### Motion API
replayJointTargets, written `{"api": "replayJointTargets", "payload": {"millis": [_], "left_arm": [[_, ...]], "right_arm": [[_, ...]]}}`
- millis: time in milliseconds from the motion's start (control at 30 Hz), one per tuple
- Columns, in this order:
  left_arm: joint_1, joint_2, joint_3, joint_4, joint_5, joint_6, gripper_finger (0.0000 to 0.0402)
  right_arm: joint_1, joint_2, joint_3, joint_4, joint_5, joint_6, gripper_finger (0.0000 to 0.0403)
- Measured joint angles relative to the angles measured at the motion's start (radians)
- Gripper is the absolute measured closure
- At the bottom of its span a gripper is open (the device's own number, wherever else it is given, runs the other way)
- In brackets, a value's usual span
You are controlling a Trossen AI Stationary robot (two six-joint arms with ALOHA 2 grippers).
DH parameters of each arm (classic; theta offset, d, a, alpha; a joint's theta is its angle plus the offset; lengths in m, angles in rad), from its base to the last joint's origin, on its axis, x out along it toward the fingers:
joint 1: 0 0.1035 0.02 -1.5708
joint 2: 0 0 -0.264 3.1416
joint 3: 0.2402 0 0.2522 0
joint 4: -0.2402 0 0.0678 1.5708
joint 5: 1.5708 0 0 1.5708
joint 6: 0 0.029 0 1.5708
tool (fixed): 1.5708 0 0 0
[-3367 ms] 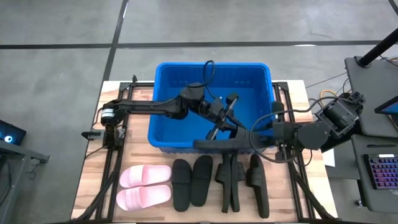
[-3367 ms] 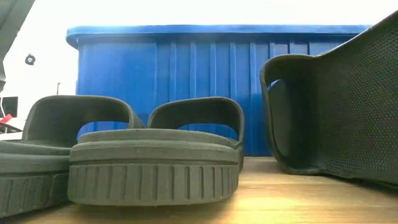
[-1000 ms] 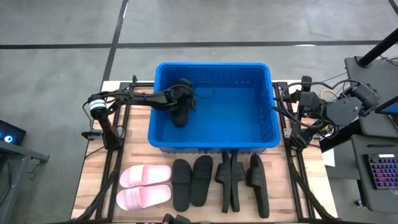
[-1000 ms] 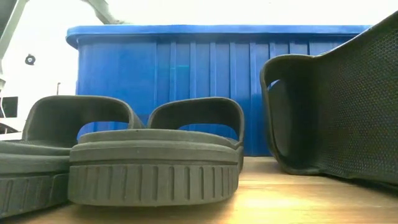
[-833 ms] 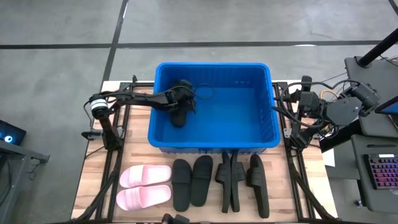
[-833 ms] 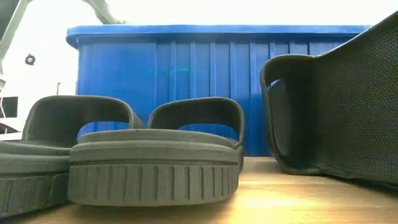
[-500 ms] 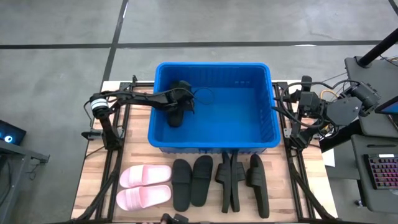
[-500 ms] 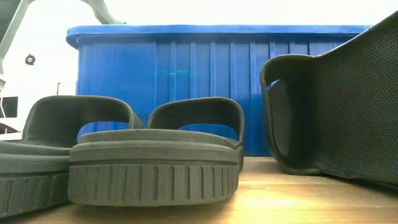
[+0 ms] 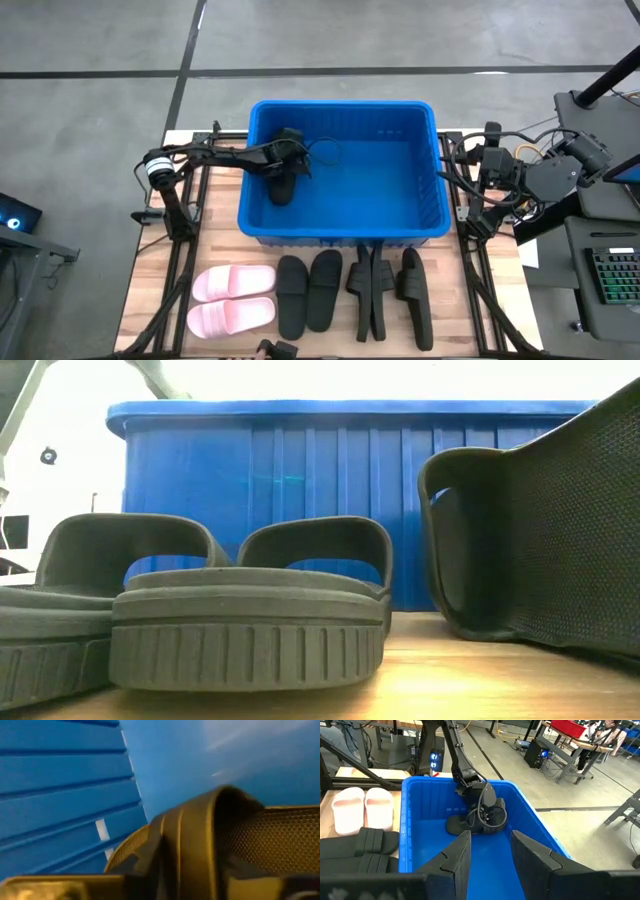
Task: Pick and place slides into bin
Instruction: Put the black slide into the blue organizer bin
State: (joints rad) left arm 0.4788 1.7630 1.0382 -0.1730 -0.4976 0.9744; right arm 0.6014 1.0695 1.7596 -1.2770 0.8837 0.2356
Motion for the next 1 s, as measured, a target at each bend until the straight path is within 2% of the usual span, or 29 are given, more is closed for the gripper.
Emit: {"api": "replayJointTargets", "payload": {"millis": [167, 267, 433, 633, 733, 867, 1000], "left_arm": [[0.011, 0.001, -0.002, -0.02, -0.034, -0.067, 0.02], [0.009, -0.012, 0.003, -0.097, -0.029, -0.128, 0.0149], [-0.003, -0.058, 0.016, -0.19, -0.008, -0.225, 0.0094], [-0.038, -0.162, 0.022, -0.189, 0.016, -0.289, 0.0082], [-0.06, -0.23, 0.035, -0.179, 0.074, -0.316, 0.0082], [-0.081, -0.318, 0.068, -0.162, 0.202, -0.488, 0.0082], [-0.1, -0.391, 0.077, -0.087, 0.226, -0.616, 0.0082]], "right_arm": [[0.0, 0.0, 0.0, 0.0, 0.0, 0.0, 0.0278], [0.0, 0.0, 0.0, 0.0, 0.0, 0.0, 0.0282], [0.0, 0.0, 0.0, -0.001, 0.0, -0.002, 0.0284], [0.0, -0.002, 0.0, -0.004, 0.0, -0.007, 0.0284], [0.0, -0.002, 0.0, -0.004, 0.0, -0.007, 0.0284], [0.0, 0.0, 0.0, -0.003, 0.002, -0.007, 0.0284], [0.0, 0.004, 0.0, -0.002, 0.006, -0.007, 0.0284]]}}
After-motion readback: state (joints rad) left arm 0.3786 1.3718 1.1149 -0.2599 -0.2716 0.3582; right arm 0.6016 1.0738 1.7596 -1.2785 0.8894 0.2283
